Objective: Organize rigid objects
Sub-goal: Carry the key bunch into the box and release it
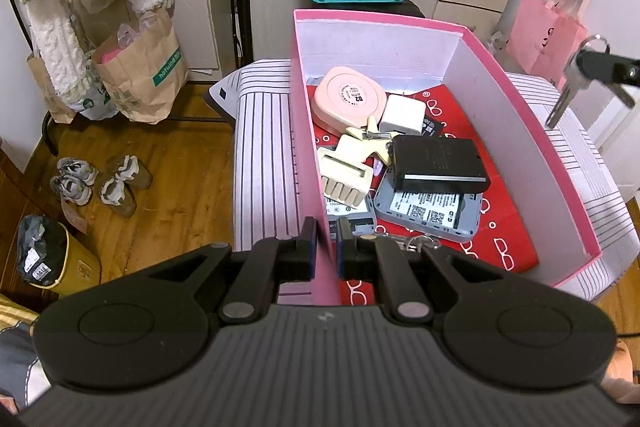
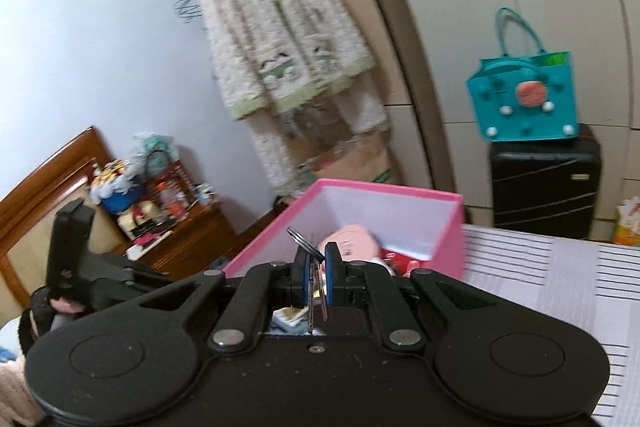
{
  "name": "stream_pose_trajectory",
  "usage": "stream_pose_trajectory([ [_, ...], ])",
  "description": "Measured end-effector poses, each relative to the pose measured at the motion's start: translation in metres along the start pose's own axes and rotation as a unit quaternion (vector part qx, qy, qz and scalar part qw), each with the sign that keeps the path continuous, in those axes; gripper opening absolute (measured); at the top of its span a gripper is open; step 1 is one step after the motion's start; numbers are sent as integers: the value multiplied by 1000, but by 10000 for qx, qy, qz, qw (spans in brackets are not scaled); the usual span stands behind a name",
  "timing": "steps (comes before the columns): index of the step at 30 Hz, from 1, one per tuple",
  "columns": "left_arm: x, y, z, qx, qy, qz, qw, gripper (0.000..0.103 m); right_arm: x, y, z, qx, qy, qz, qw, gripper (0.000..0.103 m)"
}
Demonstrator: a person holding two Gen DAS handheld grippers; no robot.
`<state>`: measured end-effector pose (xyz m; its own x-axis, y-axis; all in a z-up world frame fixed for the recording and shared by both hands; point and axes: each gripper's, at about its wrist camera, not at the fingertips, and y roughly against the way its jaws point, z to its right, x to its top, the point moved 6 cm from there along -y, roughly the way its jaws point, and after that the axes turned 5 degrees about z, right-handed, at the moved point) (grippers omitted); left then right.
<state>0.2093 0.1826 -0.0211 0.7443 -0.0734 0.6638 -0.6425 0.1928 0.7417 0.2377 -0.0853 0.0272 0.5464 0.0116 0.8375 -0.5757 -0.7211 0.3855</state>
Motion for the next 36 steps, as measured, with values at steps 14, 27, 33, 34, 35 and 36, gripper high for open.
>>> stream_pose_trajectory([
  [14,-1,0,1,23,-5,-34,10000,8,-42,-65,-24,617,-265,-1395,9879,9],
  [27,0,0,0,-8,27,-30,10000,8,-63,-42,-15,-126,179,-1726,9848,15],
  [33,1,-1,-2,5,83,-14,10000,8,-59,-9,-7,-203,104,-1079,9939,16],
  [34,1,-1,-2,10,94,-14,10000,8,-60,-7,-8,-209,97,-1051,9942,16],
  [35,0,-1,-2,22,103,-14,9999,8,-60,-5,-8,-226,107,-1024,9944,17],
  [36,0,0,-1,33,107,-15,9999,8,-61,-3,-8,-252,140,-994,9946,18],
])
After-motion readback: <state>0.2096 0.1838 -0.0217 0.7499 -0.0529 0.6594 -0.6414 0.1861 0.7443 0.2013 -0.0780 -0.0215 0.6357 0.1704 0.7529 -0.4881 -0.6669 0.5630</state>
